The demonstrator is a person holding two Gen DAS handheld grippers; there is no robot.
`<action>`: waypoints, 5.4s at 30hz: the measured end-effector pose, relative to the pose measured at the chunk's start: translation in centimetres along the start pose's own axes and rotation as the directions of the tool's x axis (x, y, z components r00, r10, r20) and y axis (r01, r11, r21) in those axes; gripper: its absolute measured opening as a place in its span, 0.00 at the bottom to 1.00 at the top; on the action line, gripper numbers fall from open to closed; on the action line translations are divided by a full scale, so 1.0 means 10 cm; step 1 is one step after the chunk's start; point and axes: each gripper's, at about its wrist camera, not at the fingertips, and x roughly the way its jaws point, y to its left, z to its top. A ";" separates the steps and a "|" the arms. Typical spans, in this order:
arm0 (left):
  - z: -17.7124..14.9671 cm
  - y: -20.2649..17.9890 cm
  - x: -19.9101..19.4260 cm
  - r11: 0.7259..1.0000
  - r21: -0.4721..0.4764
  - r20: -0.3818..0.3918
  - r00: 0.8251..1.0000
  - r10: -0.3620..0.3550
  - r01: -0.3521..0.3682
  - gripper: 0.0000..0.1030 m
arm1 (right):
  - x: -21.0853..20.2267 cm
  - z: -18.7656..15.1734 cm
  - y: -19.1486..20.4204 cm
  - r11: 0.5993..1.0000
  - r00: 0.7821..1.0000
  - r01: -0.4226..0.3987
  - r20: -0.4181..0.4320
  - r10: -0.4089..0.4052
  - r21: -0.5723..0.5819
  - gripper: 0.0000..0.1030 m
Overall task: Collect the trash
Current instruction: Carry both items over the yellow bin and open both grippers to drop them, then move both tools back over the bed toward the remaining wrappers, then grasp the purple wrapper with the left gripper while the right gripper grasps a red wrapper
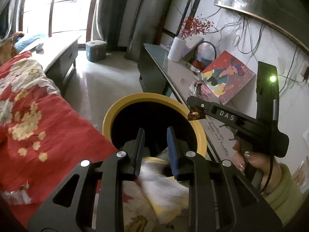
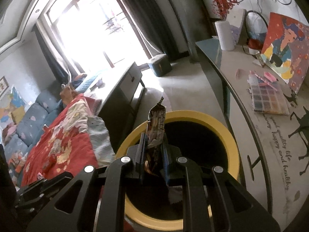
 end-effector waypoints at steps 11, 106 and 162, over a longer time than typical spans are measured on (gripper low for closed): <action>0.00 0.05 0.27 1.000 -0.011 -0.048 0.999 0.016 -0.017 0.17 | 0.19 -0.06 -0.18 0.999 0.998 0.038 -0.049 -0.037 0.034 0.32; -1.14 1.95 -1.98 0.854 -0.337 0.028 0.902 0.431 -0.398 0.89 | 0.40 -1.17 2.61 0.814 0.918 -0.357 -0.332 0.216 -0.458 0.69; -0.69 1.15 -1.54 0.954 -0.185 0.080 0.963 0.256 -0.238 0.21 | 0.04 -0.57 1.60 0.920 0.939 -0.325 -0.191 0.286 -0.219 0.07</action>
